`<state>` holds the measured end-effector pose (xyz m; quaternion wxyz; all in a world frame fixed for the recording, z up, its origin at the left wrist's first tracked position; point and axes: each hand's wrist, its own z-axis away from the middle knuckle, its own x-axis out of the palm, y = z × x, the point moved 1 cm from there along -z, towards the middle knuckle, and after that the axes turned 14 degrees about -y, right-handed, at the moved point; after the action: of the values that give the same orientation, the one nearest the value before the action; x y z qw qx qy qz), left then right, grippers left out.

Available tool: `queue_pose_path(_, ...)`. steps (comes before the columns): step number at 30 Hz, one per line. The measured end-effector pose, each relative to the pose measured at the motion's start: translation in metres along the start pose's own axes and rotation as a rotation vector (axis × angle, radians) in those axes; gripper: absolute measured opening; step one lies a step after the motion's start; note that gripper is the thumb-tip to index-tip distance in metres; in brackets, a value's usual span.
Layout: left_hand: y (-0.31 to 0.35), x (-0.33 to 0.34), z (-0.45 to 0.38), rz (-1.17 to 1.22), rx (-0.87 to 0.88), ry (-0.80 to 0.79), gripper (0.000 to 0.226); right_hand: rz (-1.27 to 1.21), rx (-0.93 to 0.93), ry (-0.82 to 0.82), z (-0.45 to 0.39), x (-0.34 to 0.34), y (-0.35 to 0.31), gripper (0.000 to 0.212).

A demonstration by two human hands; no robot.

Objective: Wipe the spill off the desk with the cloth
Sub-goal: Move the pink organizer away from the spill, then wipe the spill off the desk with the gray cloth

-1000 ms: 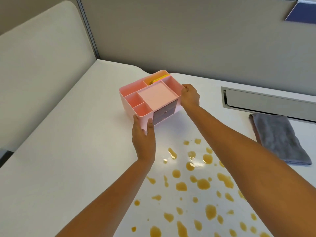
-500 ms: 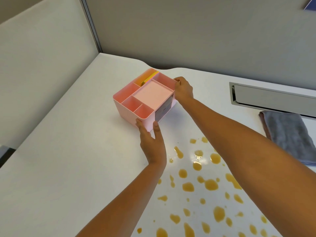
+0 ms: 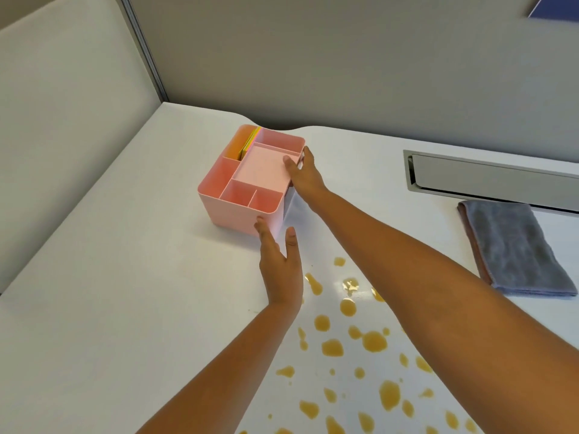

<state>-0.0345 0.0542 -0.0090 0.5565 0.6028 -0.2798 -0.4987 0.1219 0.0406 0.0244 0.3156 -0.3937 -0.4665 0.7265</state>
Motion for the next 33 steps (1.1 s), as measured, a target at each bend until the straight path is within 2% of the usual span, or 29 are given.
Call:
queue_pose_path(3, -0.001, 0.004, -0.001, 0.008, -0.004, -0.022, 0.075, -0.106, -0.04, -0.105, 0.014, -0.004, 0.004, 0.053)
queue_pose_path(6, -0.002, 0.008, -0.004, 0.026, -0.003, -0.063, 0.069, -0.109, 0.028, -0.019, 0.038, -0.009, 0.021, 0.057)
queue_pose_path(8, -0.001, 0.008, -0.002, 0.054, -0.003, -0.078, 0.072, 0.003, 0.016, 0.065, 0.064, -0.023, 0.04, 0.058)
queue_pose_path(10, -0.002, 0.005, 0.002, 0.091, -0.024, -0.082, 0.072, 0.237, -0.018, 0.186, 0.095, -0.051, 0.062, 0.06)
queue_pose_path(12, -0.005, 0.002, 0.008, 0.115, -0.033, -0.086, 0.075, 0.491, 0.006, 0.408, 0.124, -0.094, 0.086, 0.061)
queue_pose_path(14, -0.006, 0.004, 0.019, 0.116, -0.017, -0.122, 0.078, 0.656, 0.161, 0.609, 0.144, -0.142, 0.111, 0.065)
queue_pose_path(15, -0.006, 0.006, 0.025, 0.118, -0.009, -0.145, 0.077, 0.715, 0.289, 0.64, 0.152, -0.164, 0.123, 0.068)
queue_pose_path(17, -0.003, 0.015, 0.037, 0.141, -0.004, -0.191, 0.071, 0.747, 0.517, 0.585, 0.167, -0.196, 0.145, 0.072)
queue_pose_path(18, -0.002, 0.019, 0.041, 0.159, -0.006, -0.209, 0.067, 0.742, 0.575, 0.53, 0.172, -0.203, 0.153, 0.07)
queue_pose_path(21, 0.005, 0.037, 0.055, 0.21, -0.006, -0.269, 0.062, 0.817, 0.61, 0.486, 0.192, -0.21, 0.172, 0.052)
queue_pose_path(25, 0.018, 0.059, 0.074, 0.228, -0.029, -0.317, 0.064, 0.945, 0.679, 0.435, 0.195, -0.229, 0.164, 0.048)
queue_pose_path(27, 0.024, 0.067, 0.081, 0.239, -0.039, -0.332, 0.071, 0.826, 0.729, 0.412, 0.194, -0.239, 0.149, 0.042)
queue_pose_path(29, 0.032, 0.073, 0.089, 0.242, -0.063, -0.377, 0.076, 0.706, 0.635, 0.478, 0.205, -0.237, 0.129, 0.037)
queue_pose_path(33, 0.052, 0.09, 0.094, 0.141, -0.18, -0.509, 0.059, 0.554, 0.259, 0.644, 0.251, -0.203, 0.086, 0.034)
